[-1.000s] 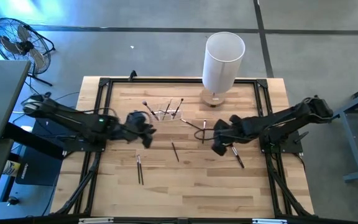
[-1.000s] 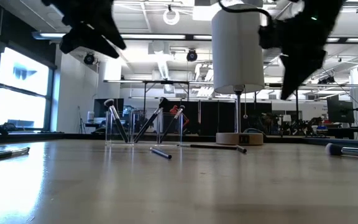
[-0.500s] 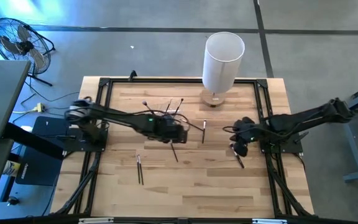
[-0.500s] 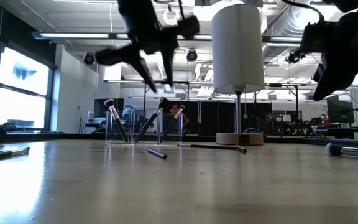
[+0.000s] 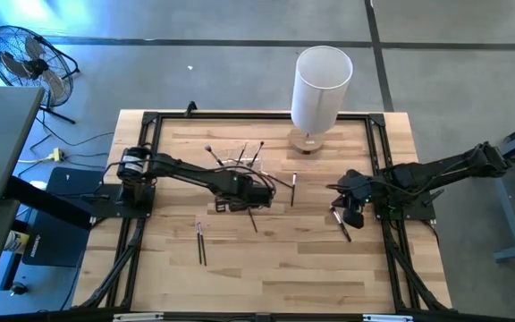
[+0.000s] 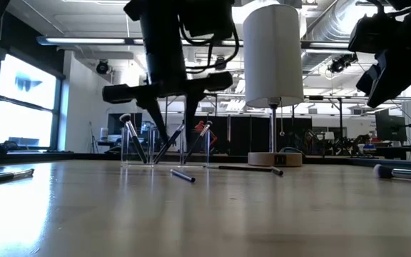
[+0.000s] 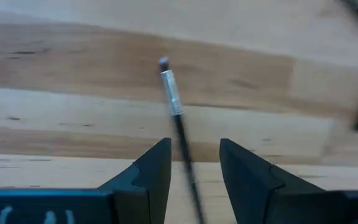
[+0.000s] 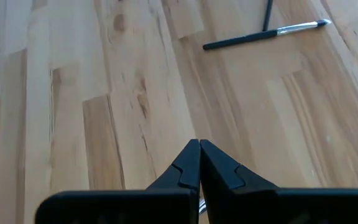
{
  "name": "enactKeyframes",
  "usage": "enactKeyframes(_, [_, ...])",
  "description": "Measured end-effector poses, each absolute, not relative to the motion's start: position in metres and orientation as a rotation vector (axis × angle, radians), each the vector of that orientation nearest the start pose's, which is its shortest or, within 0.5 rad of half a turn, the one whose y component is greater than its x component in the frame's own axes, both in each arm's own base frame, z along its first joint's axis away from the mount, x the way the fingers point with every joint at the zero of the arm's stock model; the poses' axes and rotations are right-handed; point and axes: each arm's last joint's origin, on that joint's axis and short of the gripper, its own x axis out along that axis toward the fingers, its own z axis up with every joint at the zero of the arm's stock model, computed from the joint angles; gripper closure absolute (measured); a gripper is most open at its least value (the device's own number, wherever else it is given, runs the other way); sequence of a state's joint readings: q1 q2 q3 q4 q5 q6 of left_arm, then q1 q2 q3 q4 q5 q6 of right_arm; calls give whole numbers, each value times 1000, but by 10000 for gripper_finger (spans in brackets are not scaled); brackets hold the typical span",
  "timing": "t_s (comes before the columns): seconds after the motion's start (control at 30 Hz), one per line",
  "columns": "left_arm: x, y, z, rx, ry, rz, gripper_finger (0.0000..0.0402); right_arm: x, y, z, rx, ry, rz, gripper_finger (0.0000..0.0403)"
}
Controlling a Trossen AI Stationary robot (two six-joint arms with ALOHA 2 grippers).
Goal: Put items in baskets/containers
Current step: Put the black eyeshadow brush into the transparent organizer
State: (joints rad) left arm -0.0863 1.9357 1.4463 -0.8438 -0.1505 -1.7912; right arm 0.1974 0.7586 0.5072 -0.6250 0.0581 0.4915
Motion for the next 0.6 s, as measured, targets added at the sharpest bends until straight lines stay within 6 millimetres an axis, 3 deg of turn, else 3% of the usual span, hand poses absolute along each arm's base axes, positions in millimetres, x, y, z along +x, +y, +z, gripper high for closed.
enactKeyframes(0.3, [378,-17,194,-1323,773,1275,269,140,26,208,343,882,-77,403])
enactKeyframes(0.5, [377,-13,175,-1337,851,1350,269,140,26,208,331,880,-70,403])
enactKeyframes(0.6, [387,-10,164,-1371,838,1327,269,140,26,208,330,880,-70,403])
